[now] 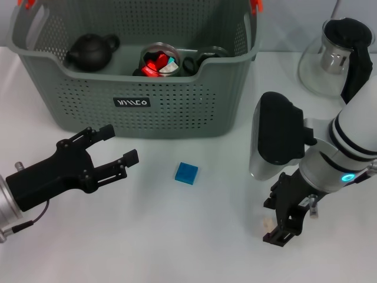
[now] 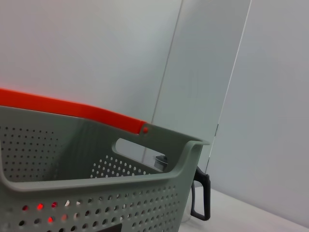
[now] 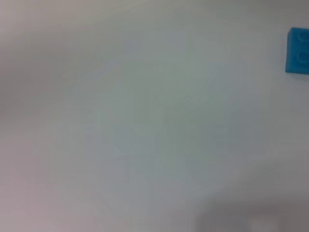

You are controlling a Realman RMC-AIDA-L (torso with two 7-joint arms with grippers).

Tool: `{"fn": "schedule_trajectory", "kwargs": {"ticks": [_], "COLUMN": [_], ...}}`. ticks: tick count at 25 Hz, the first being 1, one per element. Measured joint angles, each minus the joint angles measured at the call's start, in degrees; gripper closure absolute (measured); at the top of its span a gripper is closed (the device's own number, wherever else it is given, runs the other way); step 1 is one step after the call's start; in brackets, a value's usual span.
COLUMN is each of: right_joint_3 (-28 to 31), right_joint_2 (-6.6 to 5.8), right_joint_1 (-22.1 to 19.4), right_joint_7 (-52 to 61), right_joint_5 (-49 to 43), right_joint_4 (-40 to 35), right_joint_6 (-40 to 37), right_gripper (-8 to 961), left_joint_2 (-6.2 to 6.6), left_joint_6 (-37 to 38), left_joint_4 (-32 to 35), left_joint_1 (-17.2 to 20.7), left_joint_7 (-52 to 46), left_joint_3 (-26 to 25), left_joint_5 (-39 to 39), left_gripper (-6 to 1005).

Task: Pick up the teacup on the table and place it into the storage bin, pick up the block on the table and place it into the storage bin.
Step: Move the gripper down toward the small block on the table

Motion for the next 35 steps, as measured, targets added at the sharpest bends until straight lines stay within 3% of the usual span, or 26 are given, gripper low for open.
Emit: {"fn": "schedule_trajectory", "kwargs": {"ticks": [26,35], "right_joint_3": [-1.47,-0.83], "right_joint_2": [-0.02,-0.18], "right_joint_1": [1.59,1.85], "right_joint_7": [-0.5,-0.42], "right_joint_5": [1.55,1.73], "right_joint_4": [3.47,3.49], "right_joint_6": [1.86,0.54], "right_gripper": [227,405], "left_joint_2": [0.0,0.0], "left_joint_6": [-0.08,-0.09], "left_joint_4": [0.0,0.0], "left_joint_1": [0.02,-0.07], "left_joint_7": [-0.05,0.01], "left_joint_3": [-0.01,0.0], "left_joint_5": [-0.16,-0.16], "left_gripper": [127,127]}}
